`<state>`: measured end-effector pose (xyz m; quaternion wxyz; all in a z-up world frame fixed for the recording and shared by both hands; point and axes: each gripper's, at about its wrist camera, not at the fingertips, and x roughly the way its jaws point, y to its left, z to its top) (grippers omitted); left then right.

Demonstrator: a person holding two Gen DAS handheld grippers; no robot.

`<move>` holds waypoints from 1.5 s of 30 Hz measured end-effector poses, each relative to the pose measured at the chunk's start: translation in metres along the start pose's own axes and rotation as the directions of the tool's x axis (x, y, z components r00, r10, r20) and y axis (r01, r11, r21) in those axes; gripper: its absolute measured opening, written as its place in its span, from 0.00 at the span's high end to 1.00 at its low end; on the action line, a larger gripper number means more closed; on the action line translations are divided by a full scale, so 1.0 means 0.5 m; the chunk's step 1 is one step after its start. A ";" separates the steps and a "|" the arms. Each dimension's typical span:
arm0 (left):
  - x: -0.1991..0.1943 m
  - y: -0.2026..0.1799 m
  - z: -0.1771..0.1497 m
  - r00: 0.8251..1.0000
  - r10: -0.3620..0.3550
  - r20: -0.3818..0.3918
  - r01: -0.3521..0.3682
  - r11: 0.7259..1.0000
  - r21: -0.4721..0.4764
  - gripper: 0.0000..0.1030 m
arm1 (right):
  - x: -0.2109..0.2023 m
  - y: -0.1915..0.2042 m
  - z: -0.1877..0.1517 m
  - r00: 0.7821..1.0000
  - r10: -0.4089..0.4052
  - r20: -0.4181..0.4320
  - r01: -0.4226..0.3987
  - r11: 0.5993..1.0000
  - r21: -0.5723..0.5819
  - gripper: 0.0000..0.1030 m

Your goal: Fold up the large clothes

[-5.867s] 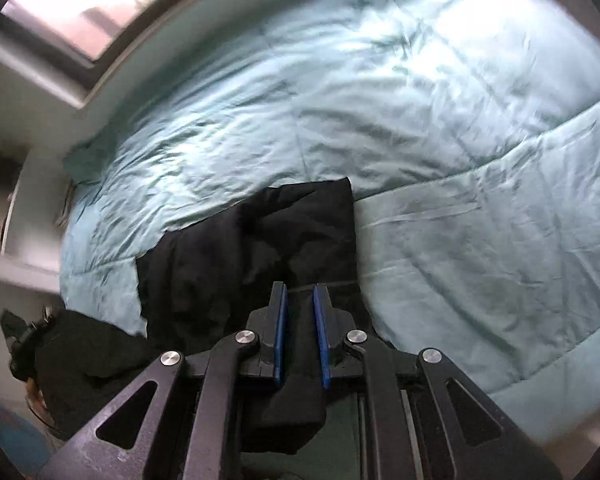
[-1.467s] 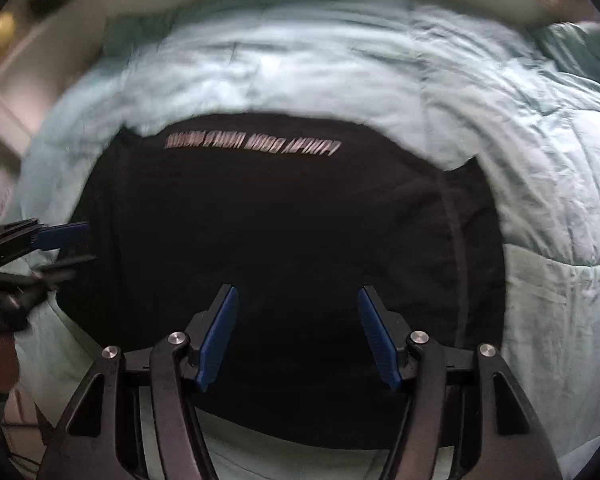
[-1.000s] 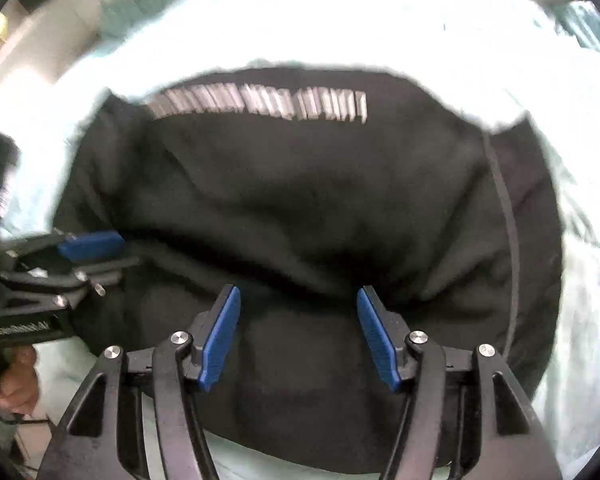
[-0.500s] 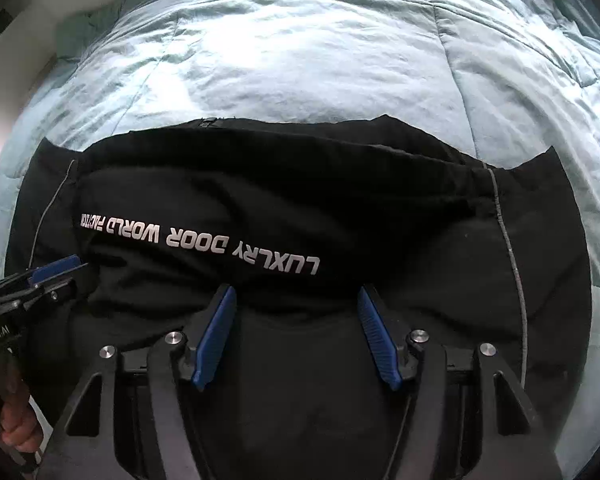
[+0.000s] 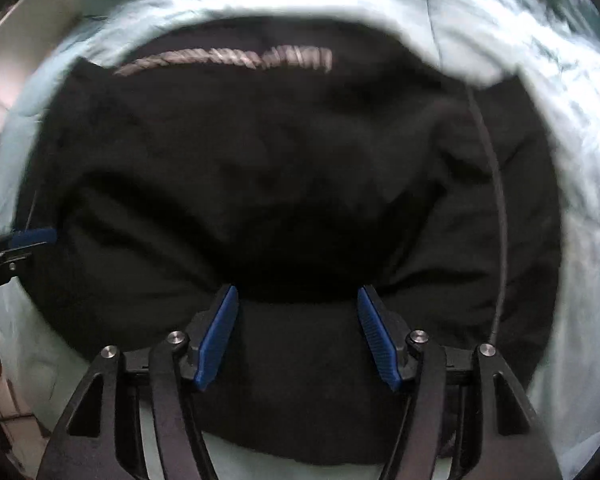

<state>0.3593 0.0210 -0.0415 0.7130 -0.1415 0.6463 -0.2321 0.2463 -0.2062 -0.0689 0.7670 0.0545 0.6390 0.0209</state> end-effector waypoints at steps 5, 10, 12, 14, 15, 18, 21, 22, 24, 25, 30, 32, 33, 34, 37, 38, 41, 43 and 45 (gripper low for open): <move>-0.053 -0.027 0.006 0.995 0.062 0.080 -0.067 0.996 0.052 0.42 | -0.043 -0.026 0.026 0.999 0.047 0.017 -0.048 0.995 0.088 0.36; -0.144 -0.005 0.028 0.982 0.107 0.156 -0.117 0.991 0.059 0.42 | -0.129 -0.110 0.010 0.995 0.016 0.094 -0.029 0.991 0.134 0.34; -0.179 0.029 0.036 0.973 0.137 0.187 -0.144 0.989 0.023 0.42 | -0.151 -0.159 0.001 0.993 0.009 0.115 -0.033 0.976 0.214 0.30; -0.212 0.059 0.046 0.959 0.179 0.219 -0.182 0.983 -0.008 0.42 | -0.160 -0.227 0.004 0.991 0.003 0.133 -0.043 0.953 0.300 0.29; -0.213 0.064 0.055 0.956 0.188 0.223 -0.188 0.982 -0.019 0.42 | -0.162 -0.249 0.002 0.990 0.004 0.138 -0.050 0.944 0.328 0.29; -0.230 0.118 0.079 0.969 0.143 0.201 -0.130 0.989 -0.078 0.42 | -0.160 -0.310 -0.014 0.992 -0.010 0.128 -0.042 0.917 0.397 0.28; -0.223 0.167 0.087 0.982 0.053 0.183 -0.023 0.986 -0.163 0.42 | -0.149 -0.349 -0.021 0.993 -0.011 0.117 -0.041 0.900 0.434 0.28; -0.220 0.177 0.078 0.982 0.054 0.181 -0.019 0.982 -0.186 0.42 | -0.141 -0.361 -0.020 0.994 -0.005 0.108 -0.044 0.893 0.447 0.28; -0.209 0.197 0.086 0.984 0.077 0.158 -0.039 0.972 -0.230 0.41 | -0.128 -0.369 -0.020 0.996 -0.004 0.092 -0.039 0.888 0.458 0.28; -0.204 0.203 0.088 0.985 0.088 0.151 -0.049 0.970 -0.240 0.40 | -0.119 -0.372 -0.018 0.997 -0.002 0.082 -0.036 0.888 0.458 0.28; -0.138 0.234 0.110 0.993 0.078 0.089 -0.055 0.971 -0.232 0.38 | -0.086 -0.365 -0.002 0.998 -0.001 0.064 -0.027 0.902 0.431 0.28; -0.105 0.251 0.119 0.997 0.059 0.057 -0.044 0.971 -0.235 0.38 | -0.077 -0.368 0.005 0.997 0.025 0.071 -0.053 0.902 0.428 0.28; -0.088 0.260 0.122 0.999 0.031 0.044 -0.020 0.972 -0.236 0.38 | -0.071 -0.370 0.010 0.997 0.037 0.072 -0.064 0.903 0.425 0.28; -0.078 0.266 0.124 0.999 0.008 0.038 0.001 0.971 -0.240 0.37 | -0.063 -0.373 0.016 0.997 0.044 0.071 -0.070 0.905 0.419 0.26; -0.039 0.292 0.130 0.996 -0.081 0.028 0.086 0.958 -0.274 0.24 | -0.039 -0.378 0.031 0.995 0.071 0.066 -0.091 0.914 0.395 0.22; -0.032 0.298 0.131 0.994 -0.103 0.028 0.107 0.955 -0.278 0.24 | -0.030 -0.383 0.033 0.993 0.095 0.065 -0.113 0.911 0.397 0.21; -0.012 0.313 0.130 0.984 -0.173 0.034 0.175 0.940 -0.292 0.23 | -0.005 -0.409 0.034 0.981 0.181 0.067 -0.192 0.885 0.425 0.15; -0.004 0.317 0.129 0.980 -0.194 0.035 0.196 0.938 -0.286 0.23 | 0.013 -0.425 0.035 0.975 0.211 0.063 -0.218 0.876 0.430 0.07; 0.000 0.317 0.132 0.978 -0.207 0.033 0.208 0.938 -0.278 0.23 | 0.034 -0.441 0.035 0.967 0.248 0.060 -0.249 0.865 0.435 0.02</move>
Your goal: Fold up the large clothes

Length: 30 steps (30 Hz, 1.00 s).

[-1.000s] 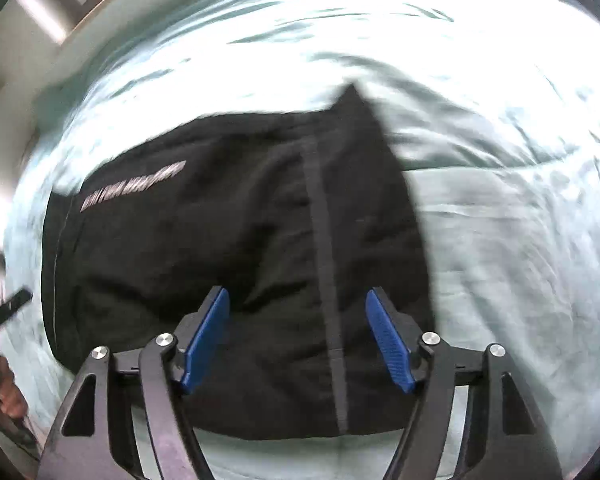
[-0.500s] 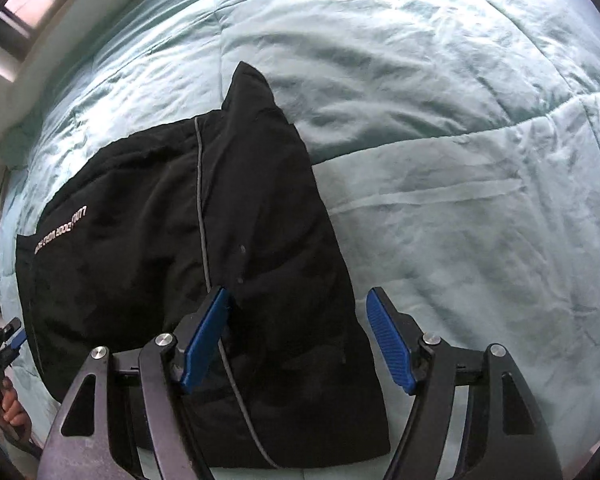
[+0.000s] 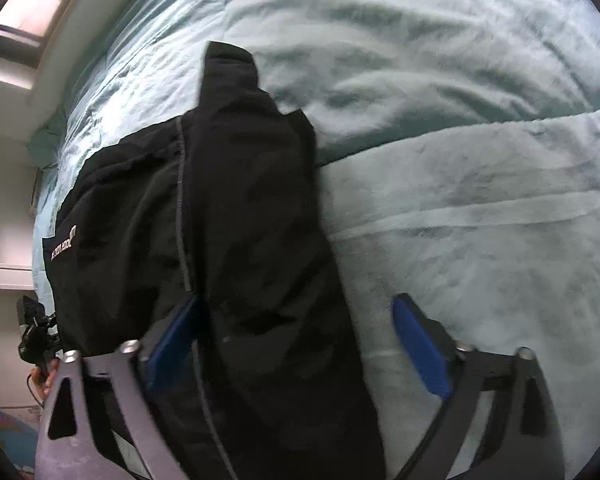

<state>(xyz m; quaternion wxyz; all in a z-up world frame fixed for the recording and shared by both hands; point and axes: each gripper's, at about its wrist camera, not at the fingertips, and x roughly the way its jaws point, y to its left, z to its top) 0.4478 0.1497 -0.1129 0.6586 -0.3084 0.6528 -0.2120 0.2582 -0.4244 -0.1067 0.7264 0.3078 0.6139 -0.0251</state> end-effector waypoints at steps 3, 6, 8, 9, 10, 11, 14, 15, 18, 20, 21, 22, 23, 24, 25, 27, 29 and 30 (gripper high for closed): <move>0.012 0.008 0.007 0.999 -0.032 -0.020 0.032 0.999 -0.014 0.22 | 0.031 -0.033 0.009 0.993 0.115 -0.038 -0.113 0.992 0.057 0.01; 0.020 0.017 0.016 0.997 -0.067 -0.046 0.065 0.997 -0.047 0.21 | 0.041 -0.054 0.010 0.972 0.233 -0.035 -0.227 0.965 0.131 0.00; 0.013 0.016 0.018 0.995 -0.078 -0.056 0.076 0.996 -0.044 0.21 | 0.025 -0.056 0.007 0.964 0.267 -0.015 -0.262 0.955 0.140 0.00; 0.004 0.012 0.017 0.994 -0.090 -0.060 0.088 0.996 -0.033 0.21 | 0.009 -0.053 0.004 0.958 0.285 0.002 -0.283 0.950 0.130 0.00; -0.005 0.013 0.017 0.992 -0.106 -0.061 0.105 0.994 -0.029 0.21 | -0.007 -0.048 0.001 0.954 0.300 0.017 -0.300 0.947 0.118 0.00; -0.014 0.014 0.020 0.990 -0.128 -0.060 0.126 0.992 -0.029 0.21 | -0.022 -0.043 0.000 0.950 0.310 0.027 -0.311 0.945 0.104 0.01; -0.044 0.013 0.023 0.968 -0.251 -0.023 0.250 0.967 -0.047 0.21 | -0.033 -0.012 0.011 0.952 0.305 0.029 -0.307 0.951 0.050 0.00; -0.046 0.010 0.023 0.967 -0.255 -0.018 0.254 0.966 -0.043 0.21 | -0.027 -0.003 0.016 0.958 0.287 0.016 -0.287 0.957 0.036 0.00; -0.010 -0.002 0.027 0.986 -0.157 -0.062 0.157 0.988 -0.009 0.21 | 0.029 0.018 0.028 0.971 0.231 -0.057 -0.231 0.973 0.001 0.01; 0.035 -0.003 0.028 0.985 -0.126 -0.119 0.128 0.992 0.012 0.21 | 0.073 0.023 0.031 0.970 0.215 -0.115 -0.218 0.976 -0.019 0.00; 0.060 0.002 0.029 0.981 -0.127 -0.147 0.132 0.991 0.030 0.20 | 0.100 0.021 0.027 0.960 0.233 -0.152 -0.239 0.971 -0.021 0.00; 0.081 0.011 0.030 0.973 -0.163 -0.162 0.168 0.986 0.018 0.18 | 0.119 0.016 0.024 0.949 0.271 -0.159 -0.275 0.961 -0.007 0.00; 0.094 0.024 0.033 0.965 -0.208 -0.162 0.207 0.978 -0.024 0.14 | 0.126 0.007 0.024 0.946 0.293 -0.139 -0.295 0.955 0.010 0.00; 0.096 0.026 0.037 0.962 -0.222 -0.157 0.218 0.975 -0.046 0.14 | 0.129 0.006 0.027 0.944 0.307 -0.118 -0.306 0.952 0.027 0.00; 0.093 0.019 0.038 0.963 -0.220 -0.153 0.216 0.975 -0.043 0.15 | 0.129 0.008 0.029 0.943 0.318 -0.103 -0.315 0.948 0.042 0.00; 0.080 -0.026 0.031 0.980 -0.152 -0.125 0.159 0.986 0.044 0.27 | 0.125 0.030 0.025 0.947 0.310 -0.084 -0.311 0.950 0.005 0.08; 0.066 -0.067 0.015 0.992 -0.078 -0.095 0.090 0.988 0.123 0.42 | 0.112 0.055 0.015 0.952 0.298 -0.068 -0.301 0.953 -0.043 0.22; 0.049 -0.093 0.002 0.998 -0.035 -0.061 0.045 0.985 0.167 0.51 | 0.102 0.062 0.011 0.956 0.290 -0.054 -0.293 0.954 -0.058 0.27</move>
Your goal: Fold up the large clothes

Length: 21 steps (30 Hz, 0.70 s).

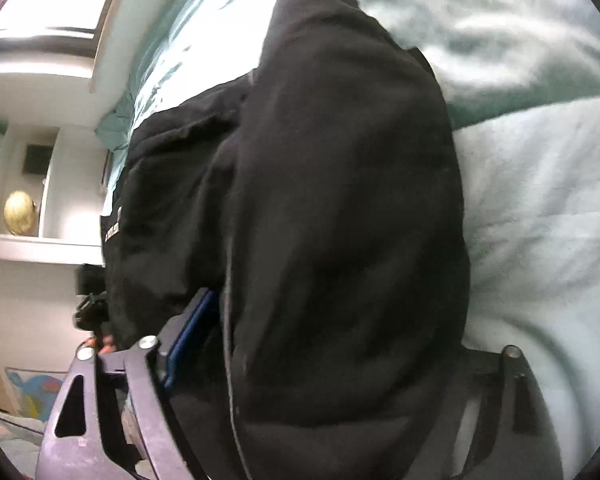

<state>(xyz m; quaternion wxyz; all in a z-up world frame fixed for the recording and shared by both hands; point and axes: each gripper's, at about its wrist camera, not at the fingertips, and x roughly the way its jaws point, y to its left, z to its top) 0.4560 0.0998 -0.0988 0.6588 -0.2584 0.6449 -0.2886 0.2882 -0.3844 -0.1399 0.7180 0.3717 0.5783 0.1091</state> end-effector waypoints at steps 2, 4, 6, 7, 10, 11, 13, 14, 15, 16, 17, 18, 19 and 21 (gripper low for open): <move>-0.025 -0.041 -0.015 0.997 0.053 0.051 -0.055 0.998 0.043 0.57 | -0.017 0.019 -0.011 0.999 -0.013 0.041 0.014 1.000 -0.014 0.43; -0.054 -0.100 -0.038 0.990 0.082 0.114 -0.093 0.991 0.100 0.60 | -0.034 0.034 -0.020 0.997 -0.020 0.077 0.022 1.000 -0.021 0.51; -0.087 -0.159 -0.065 0.984 0.072 0.164 -0.097 0.984 0.150 0.62 | -0.066 0.059 -0.035 0.993 0.001 0.117 0.003 0.999 -0.038 0.58; -0.102 -0.185 -0.078 0.982 0.050 0.180 -0.081 0.982 0.170 0.63 | -0.086 0.075 -0.047 0.990 0.025 0.136 -0.018 0.998 -0.053 0.59; -0.149 -0.264 -0.126 0.983 -0.054 0.178 0.008 0.969 0.247 0.63 | -0.117 0.154 -0.087 0.986 0.029 0.163 -0.005 0.990 -0.141 0.60; -0.166 -0.286 -0.144 0.980 -0.084 0.181 0.033 0.963 0.268 0.63 | -0.128 0.175 -0.103 0.984 0.031 0.173 -0.004 0.988 -0.158 0.60; -0.206 -0.330 -0.191 0.973 -0.117 0.199 0.051 0.949 0.310 0.63 | -0.154 0.211 -0.139 0.980 0.051 0.193 -0.015 0.983 -0.185 0.60; -0.231 -0.326 -0.208 0.972 -0.120 0.202 0.050 0.945 0.322 0.63 | -0.167 0.233 -0.153 0.977 0.054 0.205 -0.014 0.981 -0.193 0.60; -0.258 -0.343 -0.233 0.968 -0.129 0.213 0.050 0.939 0.341 0.63 | -0.184 0.246 -0.171 0.974 0.062 0.217 -0.018 0.980 -0.200 0.60; -0.272 -0.355 -0.251 0.965 -0.142 0.219 0.059 0.936 0.348 0.63 | -0.210 0.262 -0.193 0.969 0.074 0.236 -0.025 0.978 -0.208 0.60; -0.290 -0.362 -0.269 0.962 -0.159 0.221 0.073 0.934 0.351 0.63 | -0.234 0.271 -0.211 0.966 0.077 0.248 -0.024 0.977 -0.212 0.60; -0.302 -0.367 -0.286 0.960 -0.170 0.222 0.083 0.931 0.355 0.63 | -0.255 0.284 -0.227 0.964 0.073 0.256 -0.016 0.976 -0.215 0.60; -0.319 -0.372 -0.306 0.958 -0.181 0.221 0.093 0.929 0.358 0.63 | -0.267 0.300 -0.238 0.963 0.067 0.260 -0.010 0.976 -0.216 0.60; -0.352 -0.360 -0.343 0.957 -0.203 0.207 0.120 0.928 0.353 0.62 | -0.307 0.319 -0.272 0.963 0.057 0.265 0.000 0.977 -0.212 0.60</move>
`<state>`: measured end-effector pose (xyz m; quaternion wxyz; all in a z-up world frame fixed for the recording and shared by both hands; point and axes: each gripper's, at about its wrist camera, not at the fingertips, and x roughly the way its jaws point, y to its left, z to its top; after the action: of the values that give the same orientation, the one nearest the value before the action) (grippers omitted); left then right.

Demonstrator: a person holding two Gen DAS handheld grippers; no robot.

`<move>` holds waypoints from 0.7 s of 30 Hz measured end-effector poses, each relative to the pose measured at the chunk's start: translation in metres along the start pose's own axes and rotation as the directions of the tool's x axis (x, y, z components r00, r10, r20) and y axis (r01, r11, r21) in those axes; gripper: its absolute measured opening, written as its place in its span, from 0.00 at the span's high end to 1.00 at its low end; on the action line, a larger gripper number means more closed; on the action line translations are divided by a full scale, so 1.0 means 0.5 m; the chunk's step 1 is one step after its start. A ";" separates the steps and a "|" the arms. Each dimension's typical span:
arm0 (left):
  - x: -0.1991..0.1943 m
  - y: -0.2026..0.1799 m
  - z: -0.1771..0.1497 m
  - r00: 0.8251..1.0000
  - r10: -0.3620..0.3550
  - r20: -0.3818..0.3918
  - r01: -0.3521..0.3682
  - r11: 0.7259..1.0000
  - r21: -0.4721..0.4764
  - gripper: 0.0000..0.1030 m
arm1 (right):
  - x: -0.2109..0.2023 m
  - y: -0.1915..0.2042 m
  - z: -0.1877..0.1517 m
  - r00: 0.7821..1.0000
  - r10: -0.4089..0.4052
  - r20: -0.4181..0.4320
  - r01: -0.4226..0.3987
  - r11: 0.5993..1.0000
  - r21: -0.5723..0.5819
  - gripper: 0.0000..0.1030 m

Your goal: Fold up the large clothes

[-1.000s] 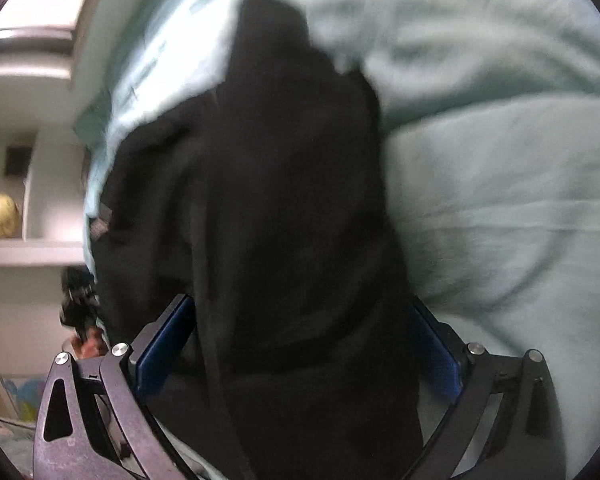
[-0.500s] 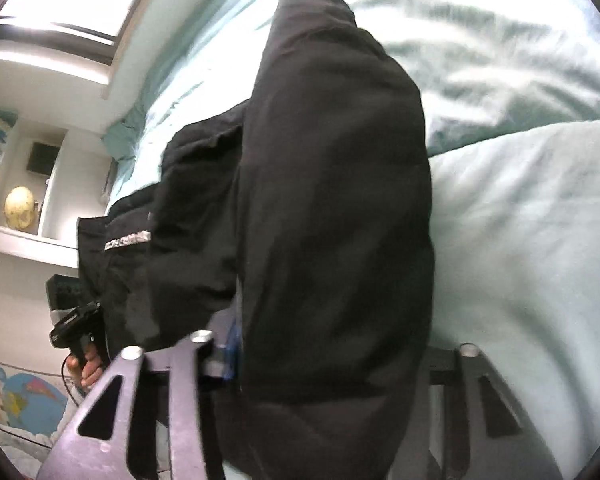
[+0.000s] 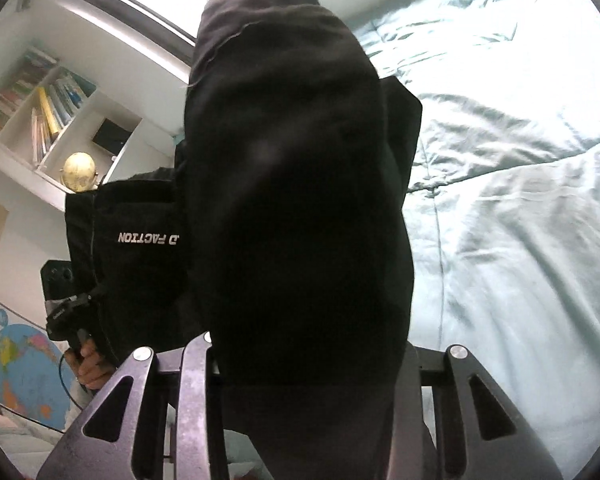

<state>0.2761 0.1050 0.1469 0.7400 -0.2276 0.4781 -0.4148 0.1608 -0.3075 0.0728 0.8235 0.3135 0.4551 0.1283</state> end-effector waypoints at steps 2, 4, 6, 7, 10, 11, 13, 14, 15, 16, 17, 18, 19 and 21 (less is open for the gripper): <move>-0.020 0.008 -0.027 1.000 -0.016 -0.008 0.016 1.000 -0.018 0.62 | -0.032 0.005 -0.027 1.000 -0.019 -0.014 0.019 1.000 -0.008 0.60; -0.020 0.026 -0.065 0.999 -0.021 -0.030 0.019 0.998 -0.052 0.62 | -0.053 0.008 -0.050 0.999 -0.039 -0.033 0.039 0.999 -0.010 0.60; -0.010 0.062 -0.091 0.998 -0.023 -0.059 0.016 0.993 -0.113 0.62 | -0.045 -0.001 -0.087 0.995 -0.060 -0.076 0.062 0.998 0.017 0.60; -0.004 0.090 -0.115 0.997 -0.018 -0.080 0.006 0.989 -0.151 0.62 | -0.031 -0.015 -0.107 0.992 -0.069 -0.101 0.074 0.996 0.042 0.60; 0.041 0.163 -0.179 0.988 0.022 -0.152 -0.059 0.969 -0.241 0.62 | 0.023 -0.061 -0.160 0.980 -0.095 -0.177 0.117 0.986 0.119 0.60; 0.054 0.183 -0.194 0.985 0.038 -0.171 -0.082 0.963 -0.257 0.62 | 0.046 -0.080 -0.176 0.973 -0.117 -0.201 0.144 0.982 0.125 0.60; 0.078 0.255 -0.228 0.969 0.151 -0.193 -0.202 0.939 -0.279 0.55 | 0.084 -0.121 -0.194 0.960 -0.160 -0.231 0.197 0.969 0.147 0.57; 0.080 0.288 -0.239 0.959 0.204 -0.197 -0.255 0.925 -0.281 0.43 | 0.098 -0.156 -0.198 0.951 -0.206 -0.229 0.248 0.953 0.172 0.53; 0.085 0.340 -0.254 0.942 0.258 -0.216 -0.314 0.903 -0.293 0.29 | 0.103 -0.184 -0.199 0.950 -0.207 -0.232 0.258 0.941 0.217 0.52; 0.086 0.406 -0.275 0.940 0.234 -0.247 -0.317 0.866 -0.386 0.22 | 0.107 -0.212 -0.201 0.954 -0.189 -0.233 0.250 0.931 0.267 0.50; 0.080 0.461 -0.297 0.966 0.121 -0.229 -0.227 0.824 -0.519 0.20 | 0.117 -0.244 -0.202 0.958 -0.170 -0.231 0.241 0.915 0.324 0.42; 0.074 0.491 -0.307 0.979 0.043 -0.201 -0.156 0.790 -0.592 0.20 | 0.118 -0.261 -0.206 0.958 -0.172 -0.230 0.246 0.904 0.350 0.39; 0.061 0.504 -0.309 0.983 0.012 -0.183 -0.124 0.780 -0.614 0.20 | 0.118 -0.274 -0.211 0.953 -0.190 -0.236 0.268 0.893 0.362 0.37; 0.041 0.490 -0.292 0.974 0.063 -0.216 -0.177 0.808 -0.562 0.20 | 0.108 -0.284 -0.221 0.950 -0.206 -0.237 0.282 0.890 0.358 0.32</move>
<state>0.2463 0.2317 -0.1076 0.6126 -0.3708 0.6619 -0.2219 0.0884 -0.3459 -0.0963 0.7068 0.3965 0.5845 -0.0395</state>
